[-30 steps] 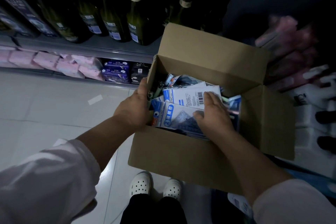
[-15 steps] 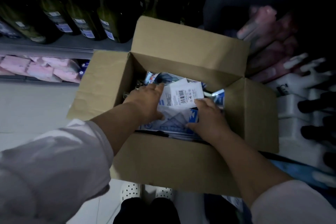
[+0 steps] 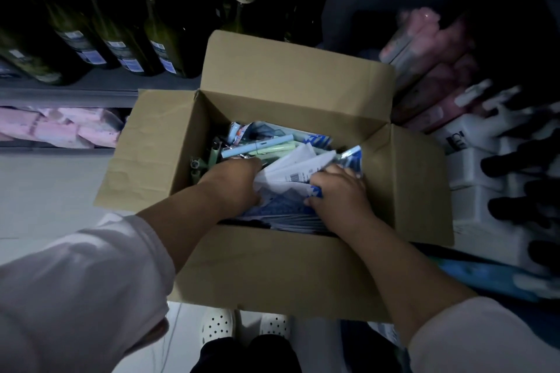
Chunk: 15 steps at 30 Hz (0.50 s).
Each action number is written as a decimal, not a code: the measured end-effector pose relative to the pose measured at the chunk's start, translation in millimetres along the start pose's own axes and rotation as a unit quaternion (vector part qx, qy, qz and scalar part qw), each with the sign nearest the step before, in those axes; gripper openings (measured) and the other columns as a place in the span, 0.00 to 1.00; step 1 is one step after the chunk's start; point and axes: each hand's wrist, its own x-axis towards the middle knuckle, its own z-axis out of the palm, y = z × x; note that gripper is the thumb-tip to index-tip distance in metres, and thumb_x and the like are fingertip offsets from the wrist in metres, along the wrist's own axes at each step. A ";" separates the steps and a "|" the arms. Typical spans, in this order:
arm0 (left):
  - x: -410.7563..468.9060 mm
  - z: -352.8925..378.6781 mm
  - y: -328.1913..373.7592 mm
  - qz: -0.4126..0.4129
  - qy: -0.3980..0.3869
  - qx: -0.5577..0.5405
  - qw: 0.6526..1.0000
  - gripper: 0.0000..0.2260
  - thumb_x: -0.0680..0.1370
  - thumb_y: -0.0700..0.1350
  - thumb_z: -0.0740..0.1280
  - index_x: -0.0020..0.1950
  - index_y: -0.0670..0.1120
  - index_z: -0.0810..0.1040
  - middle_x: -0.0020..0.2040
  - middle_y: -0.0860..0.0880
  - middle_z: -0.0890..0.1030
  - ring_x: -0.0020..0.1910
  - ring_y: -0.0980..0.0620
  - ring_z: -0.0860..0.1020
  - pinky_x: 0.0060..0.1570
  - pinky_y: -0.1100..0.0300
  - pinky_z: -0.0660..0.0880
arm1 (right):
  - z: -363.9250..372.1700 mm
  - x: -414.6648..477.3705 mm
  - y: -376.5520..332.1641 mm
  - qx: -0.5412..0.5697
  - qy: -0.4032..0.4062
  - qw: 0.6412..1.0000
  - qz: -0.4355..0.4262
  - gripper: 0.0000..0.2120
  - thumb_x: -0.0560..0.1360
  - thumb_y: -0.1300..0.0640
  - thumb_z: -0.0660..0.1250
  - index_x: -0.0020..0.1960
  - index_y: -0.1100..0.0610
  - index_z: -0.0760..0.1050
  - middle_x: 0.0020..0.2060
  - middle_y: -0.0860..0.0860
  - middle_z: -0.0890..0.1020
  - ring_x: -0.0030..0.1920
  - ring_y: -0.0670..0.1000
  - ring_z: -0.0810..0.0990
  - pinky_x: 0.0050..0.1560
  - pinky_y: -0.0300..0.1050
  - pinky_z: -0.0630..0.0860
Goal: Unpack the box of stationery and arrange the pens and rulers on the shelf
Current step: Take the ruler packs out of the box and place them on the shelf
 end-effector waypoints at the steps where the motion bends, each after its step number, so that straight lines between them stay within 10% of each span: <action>1: -0.3 -0.8 0.6 0.003 0.003 -0.020 1.000 0.15 0.72 0.49 0.70 0.55 0.47 0.74 0.56 0.45 0.78 0.56 0.44 0.75 0.47 0.59 0.70 | -0.9 0.7 0.0 0.016 0.010 1.000 0.004 0.08 0.72 0.50 0.70 0.46 0.53 0.76 0.53 0.51 0.75 0.58 0.55 0.69 0.53 0.46 0.65; 4: -2.4 -9.0 4.8 0.018 0.009 -0.064 0.998 0.07 0.73 0.48 0.70 0.43 0.49 0.72 0.45 0.47 0.77 0.51 0.45 0.76 0.40 0.61 0.65 | -7.6 -0.2 -0.1 0.084 0.034 0.996 0.021 0.08 0.72 0.52 0.70 0.41 0.51 0.71 0.48 0.50 0.75 0.53 0.54 0.73 0.50 0.46 0.69; 9: -8.2 -29.8 15.3 0.036 0.017 -0.186 0.982 0.06 0.73 0.44 0.69 0.49 0.45 0.79 0.43 0.44 0.83 0.45 0.44 0.80 0.43 0.57 0.74 | -34.8 -7.1 -2.9 0.164 0.104 0.979 0.060 0.11 0.70 0.54 0.73 0.47 0.53 0.73 0.49 0.49 0.72 0.49 0.50 0.72 0.43 0.40 0.63; 15: -32.0 -78.9 31.4 0.037 -0.014 -0.316 0.948 0.08 0.74 0.37 0.70 0.52 0.44 0.80 0.46 0.44 0.84 0.41 0.52 0.79 0.42 0.62 0.74 | -82.4 -22.3 -12.8 0.390 0.130 0.902 0.131 0.41 0.60 0.49 0.78 0.67 0.45 0.62 0.59 0.46 0.75 0.55 0.47 0.77 0.52 0.48 0.77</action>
